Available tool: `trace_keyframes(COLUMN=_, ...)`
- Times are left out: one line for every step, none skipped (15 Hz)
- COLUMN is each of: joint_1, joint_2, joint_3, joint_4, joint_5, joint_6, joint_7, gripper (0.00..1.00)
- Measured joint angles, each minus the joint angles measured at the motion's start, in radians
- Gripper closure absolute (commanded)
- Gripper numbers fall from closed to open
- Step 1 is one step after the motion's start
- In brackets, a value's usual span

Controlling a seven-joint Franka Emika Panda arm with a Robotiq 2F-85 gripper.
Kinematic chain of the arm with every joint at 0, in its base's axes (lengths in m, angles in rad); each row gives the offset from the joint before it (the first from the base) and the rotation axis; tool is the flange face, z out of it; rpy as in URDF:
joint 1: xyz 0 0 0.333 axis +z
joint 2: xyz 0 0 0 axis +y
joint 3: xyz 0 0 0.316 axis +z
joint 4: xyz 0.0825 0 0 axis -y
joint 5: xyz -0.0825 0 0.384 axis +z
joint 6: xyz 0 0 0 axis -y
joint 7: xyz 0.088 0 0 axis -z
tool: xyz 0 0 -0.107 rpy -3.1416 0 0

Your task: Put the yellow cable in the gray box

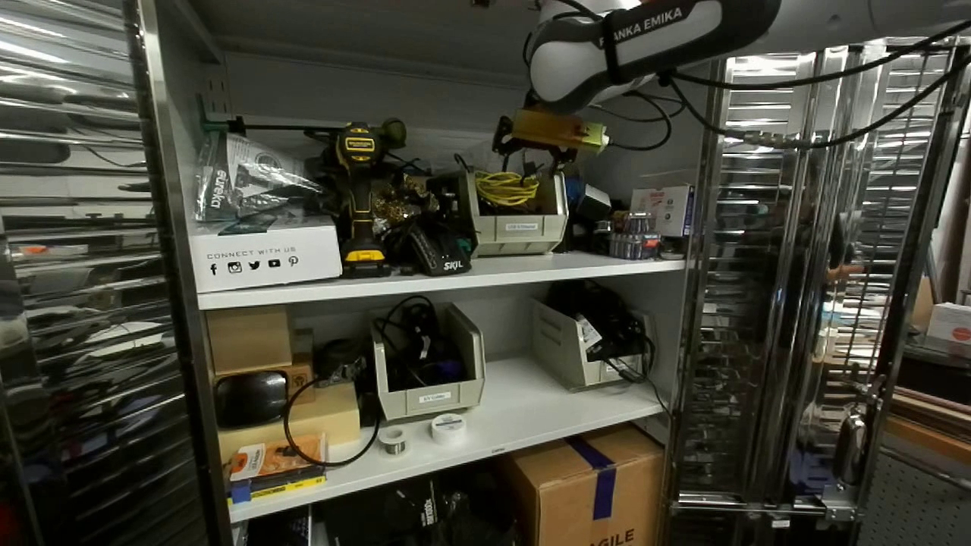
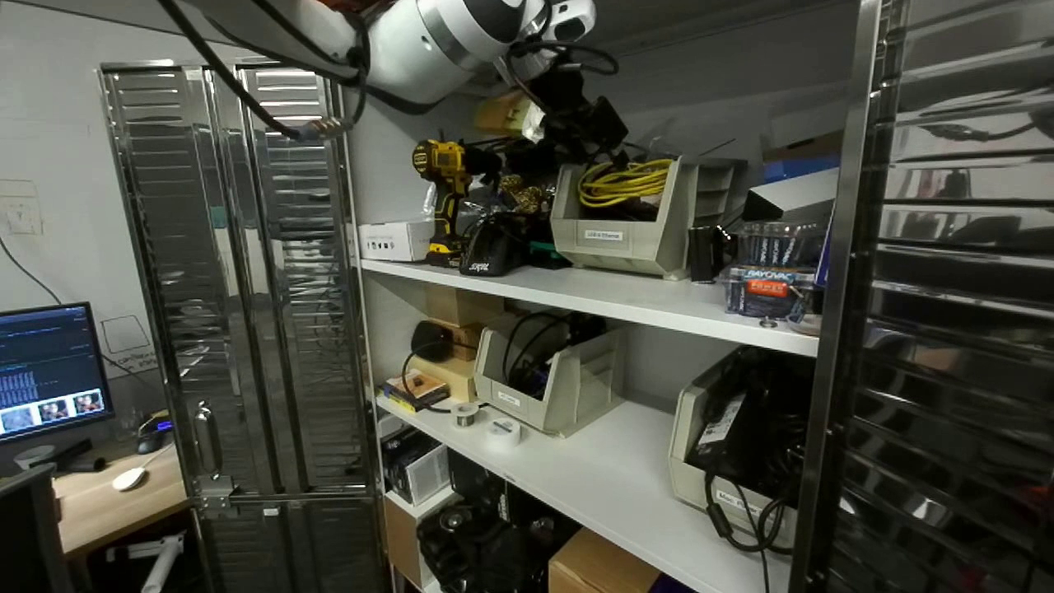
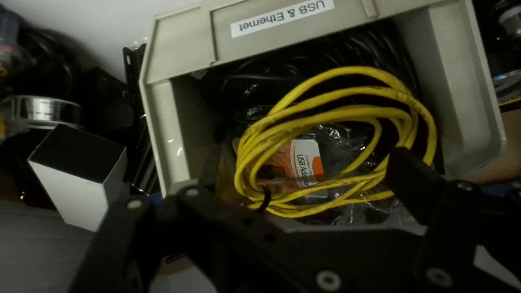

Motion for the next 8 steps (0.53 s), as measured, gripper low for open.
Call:
trace_keyframes(joint_1=-0.005, joint_2=-0.030, joint_3=0.001, joint_4=-0.051, joint_5=0.000, joint_6=0.013, joint_7=-0.029, gripper=0.00)
trace_keyframes(joint_1=-0.010, joint_2=-0.056, joint_3=0.001, joint_4=-0.102, joint_5=0.000, joint_6=0.025, joint_7=-0.049, gripper=0.00)
trace_keyframes(joint_1=-0.015, joint_2=-0.081, joint_3=0.001, joint_4=-0.154, joint_5=-0.002, joint_6=0.037, joint_7=-0.063, gripper=0.00)
trace_keyframes(joint_1=-0.019, joint_2=-0.105, joint_3=0.000, joint_4=-0.208, joint_5=-0.015, joint_6=0.054, joint_7=-0.068, gripper=0.00)
trace_keyframes(joint_1=-0.022, joint_2=-0.126, joint_3=-0.003, joint_4=-0.262, joint_5=-0.032, joint_6=0.071, joint_7=-0.068, gripper=0.00)
trace_keyframes(joint_1=-0.026, joint_2=-0.148, joint_3=-0.005, joint_4=-0.315, joint_5=-0.046, joint_6=0.087, joint_7=-0.068, gripper=0.00)
trace_keyframes(joint_1=-0.030, joint_2=-0.171, joint_3=-0.005, joint_4=-0.369, joint_5=-0.059, joint_6=0.102, joint_7=-0.068, gripper=0.00)
trace_keyframes(joint_1=-0.027, joint_2=-0.195, joint_3=-0.015, joint_4=-0.423, joint_5=-0.062, joint_6=0.114, joint_7=-0.070, gripper=0.00)
